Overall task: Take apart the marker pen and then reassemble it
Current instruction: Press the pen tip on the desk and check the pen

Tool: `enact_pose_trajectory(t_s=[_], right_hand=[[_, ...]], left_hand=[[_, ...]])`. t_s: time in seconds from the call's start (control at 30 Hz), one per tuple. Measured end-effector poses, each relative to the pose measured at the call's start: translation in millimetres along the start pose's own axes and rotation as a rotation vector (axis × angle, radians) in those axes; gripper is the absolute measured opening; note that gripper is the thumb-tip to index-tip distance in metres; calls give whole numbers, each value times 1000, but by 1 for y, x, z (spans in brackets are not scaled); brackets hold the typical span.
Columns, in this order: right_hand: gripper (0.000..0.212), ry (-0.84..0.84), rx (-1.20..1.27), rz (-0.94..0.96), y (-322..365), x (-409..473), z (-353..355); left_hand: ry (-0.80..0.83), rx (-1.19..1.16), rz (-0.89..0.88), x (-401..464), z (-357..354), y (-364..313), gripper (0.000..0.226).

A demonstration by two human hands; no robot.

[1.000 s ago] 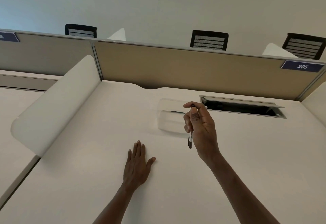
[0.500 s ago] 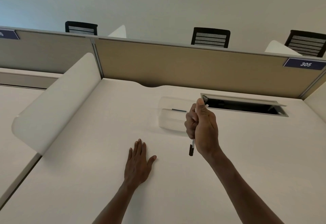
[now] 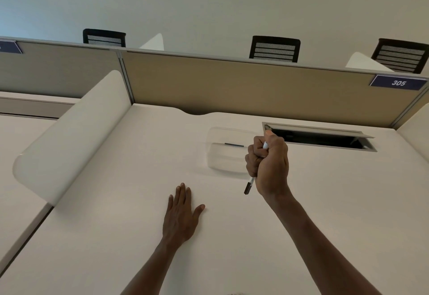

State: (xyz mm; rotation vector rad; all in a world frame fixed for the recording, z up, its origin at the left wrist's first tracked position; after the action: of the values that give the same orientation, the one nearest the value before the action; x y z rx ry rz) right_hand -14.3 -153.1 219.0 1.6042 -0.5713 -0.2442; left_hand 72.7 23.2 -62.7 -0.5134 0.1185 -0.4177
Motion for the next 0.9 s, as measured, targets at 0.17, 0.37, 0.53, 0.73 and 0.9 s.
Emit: enact_pose_trajectory(t_s=[0.17, 0.37, 0.53, 0.73, 0.9], right_hand=[[34, -20, 2, -14, -1, 1, 1], [31, -41, 4, -41, -1, 2, 0], [26, -38, -2, -55, -2, 2, -1], [31, -43, -14, -64, -5, 2, -1], [30, -36, -9, -62, -7, 1, -1]], left_hand=[[-2, 3, -6, 0, 0, 0, 82], [-2, 10, -4, 0, 0, 1, 84], [-3, 6, -4, 0, 0, 1, 84], [-5, 10, -5, 0, 0, 0, 85], [2, 9, 2, 0, -1, 1, 86]])
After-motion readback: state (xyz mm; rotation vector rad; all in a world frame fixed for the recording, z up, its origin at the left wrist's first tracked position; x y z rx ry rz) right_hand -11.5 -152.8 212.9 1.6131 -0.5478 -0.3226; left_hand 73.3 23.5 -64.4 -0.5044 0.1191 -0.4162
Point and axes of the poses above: each hand's wrist, its own x-axis towards the middle knuckle, its own z-axis out of the back of the hand, y = z × x, the point moved 6 cm from there along x, towards the middle knuckle, and after that the axes turned 8 degrees about -x, right-handed, at the moved point
